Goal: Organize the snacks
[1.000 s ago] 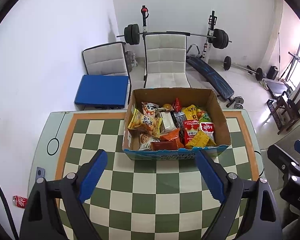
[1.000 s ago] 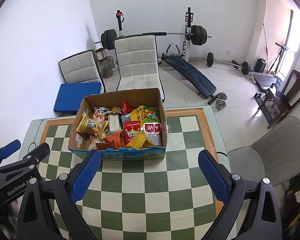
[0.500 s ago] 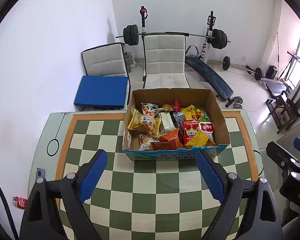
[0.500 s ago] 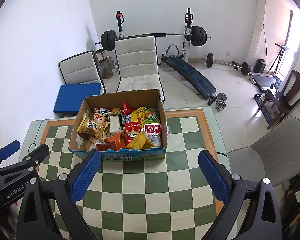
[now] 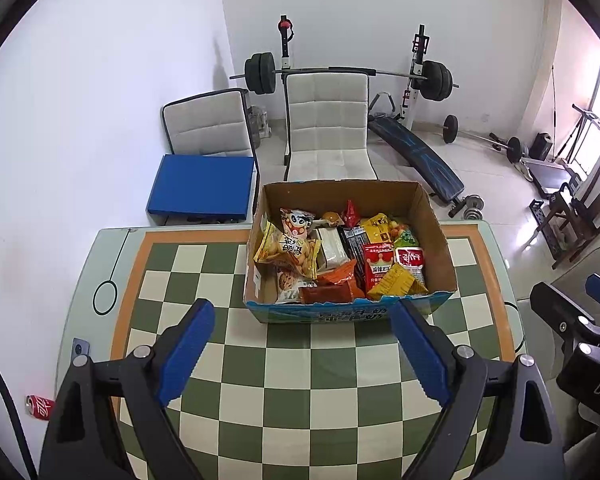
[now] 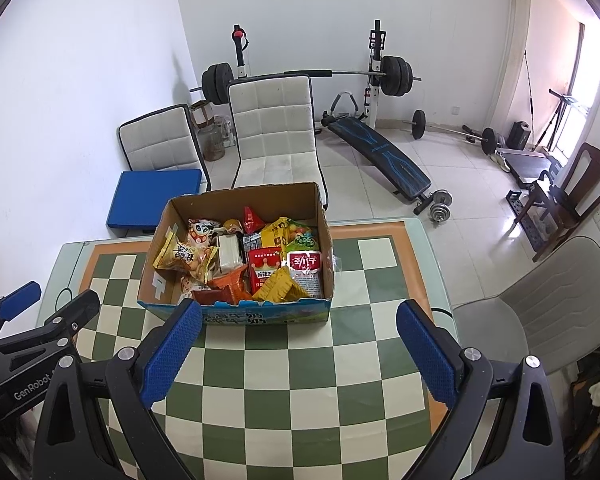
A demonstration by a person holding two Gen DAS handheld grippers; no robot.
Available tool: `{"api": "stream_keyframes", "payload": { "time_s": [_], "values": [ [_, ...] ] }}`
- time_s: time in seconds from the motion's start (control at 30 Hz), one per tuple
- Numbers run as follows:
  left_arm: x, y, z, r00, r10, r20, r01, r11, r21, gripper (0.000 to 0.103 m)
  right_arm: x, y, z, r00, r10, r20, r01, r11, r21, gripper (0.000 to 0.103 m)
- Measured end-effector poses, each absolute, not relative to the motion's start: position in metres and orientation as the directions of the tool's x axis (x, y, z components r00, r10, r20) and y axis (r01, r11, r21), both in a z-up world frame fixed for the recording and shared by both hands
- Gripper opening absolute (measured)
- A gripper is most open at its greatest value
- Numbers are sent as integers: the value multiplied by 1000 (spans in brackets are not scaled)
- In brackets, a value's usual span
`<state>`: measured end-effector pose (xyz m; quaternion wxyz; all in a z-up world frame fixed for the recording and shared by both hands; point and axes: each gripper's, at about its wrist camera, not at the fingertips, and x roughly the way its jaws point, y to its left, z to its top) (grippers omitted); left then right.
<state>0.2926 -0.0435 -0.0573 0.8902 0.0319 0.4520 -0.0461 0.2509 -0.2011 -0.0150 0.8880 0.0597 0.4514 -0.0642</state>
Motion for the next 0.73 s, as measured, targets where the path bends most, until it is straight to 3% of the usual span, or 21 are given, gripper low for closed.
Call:
{"api": "stream_keyframes", "payload": {
  "time_s": [0.73],
  "values": [
    [294, -41, -54, 600, -53, -798, 118, 993, 23, 91, 251, -200, -8, 586, -62, -808, 170, 984, 48, 100]
  ]
}}
